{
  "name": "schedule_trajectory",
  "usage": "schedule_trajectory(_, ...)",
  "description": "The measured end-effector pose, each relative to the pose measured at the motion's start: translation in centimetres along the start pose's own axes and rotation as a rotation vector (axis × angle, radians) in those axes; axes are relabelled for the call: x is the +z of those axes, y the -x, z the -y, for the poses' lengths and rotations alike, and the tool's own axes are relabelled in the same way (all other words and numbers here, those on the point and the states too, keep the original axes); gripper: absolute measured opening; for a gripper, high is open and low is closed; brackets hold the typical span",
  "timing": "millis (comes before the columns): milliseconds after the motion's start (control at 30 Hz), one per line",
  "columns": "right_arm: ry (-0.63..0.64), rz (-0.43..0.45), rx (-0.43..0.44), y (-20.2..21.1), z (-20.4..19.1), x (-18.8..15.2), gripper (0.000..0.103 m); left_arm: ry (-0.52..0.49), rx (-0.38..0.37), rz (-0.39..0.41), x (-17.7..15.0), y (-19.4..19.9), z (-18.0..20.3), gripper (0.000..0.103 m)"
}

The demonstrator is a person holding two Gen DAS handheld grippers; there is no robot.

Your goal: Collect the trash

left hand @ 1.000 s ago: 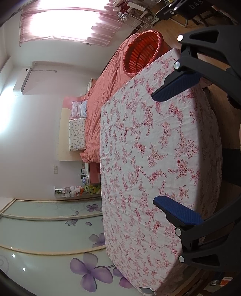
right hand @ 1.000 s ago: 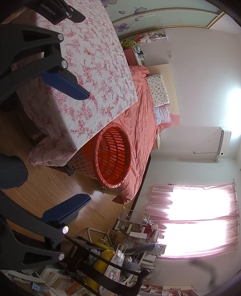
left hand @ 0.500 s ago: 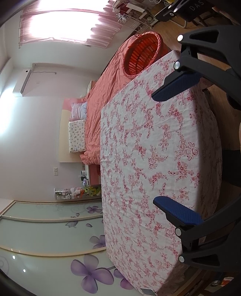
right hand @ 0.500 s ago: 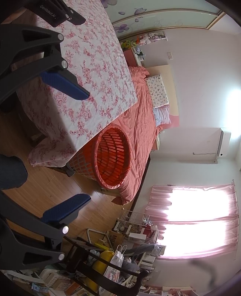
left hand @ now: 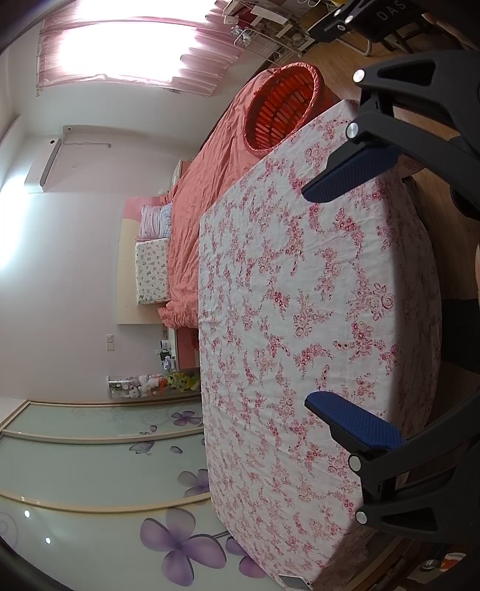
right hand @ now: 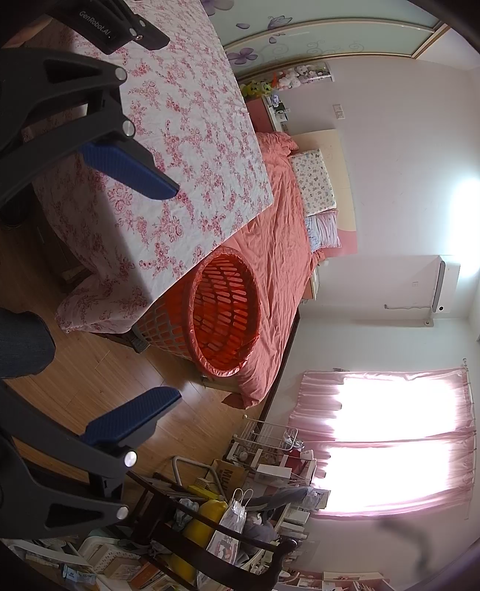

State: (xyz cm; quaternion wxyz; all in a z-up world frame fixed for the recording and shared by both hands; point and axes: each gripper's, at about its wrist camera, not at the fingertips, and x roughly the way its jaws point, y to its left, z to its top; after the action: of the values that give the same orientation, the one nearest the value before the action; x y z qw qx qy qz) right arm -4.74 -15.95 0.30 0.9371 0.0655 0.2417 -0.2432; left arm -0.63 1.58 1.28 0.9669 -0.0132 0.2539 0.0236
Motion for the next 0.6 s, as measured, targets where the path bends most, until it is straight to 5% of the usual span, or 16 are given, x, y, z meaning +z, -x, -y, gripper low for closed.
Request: schedule_trajectory(600, -0.001, 0.002, -0.001, -0.02, -0.07, 0.14, 0.099, -0.003, 0.001, -0.002, -0.02, -0.07, -0.13, 0.101)
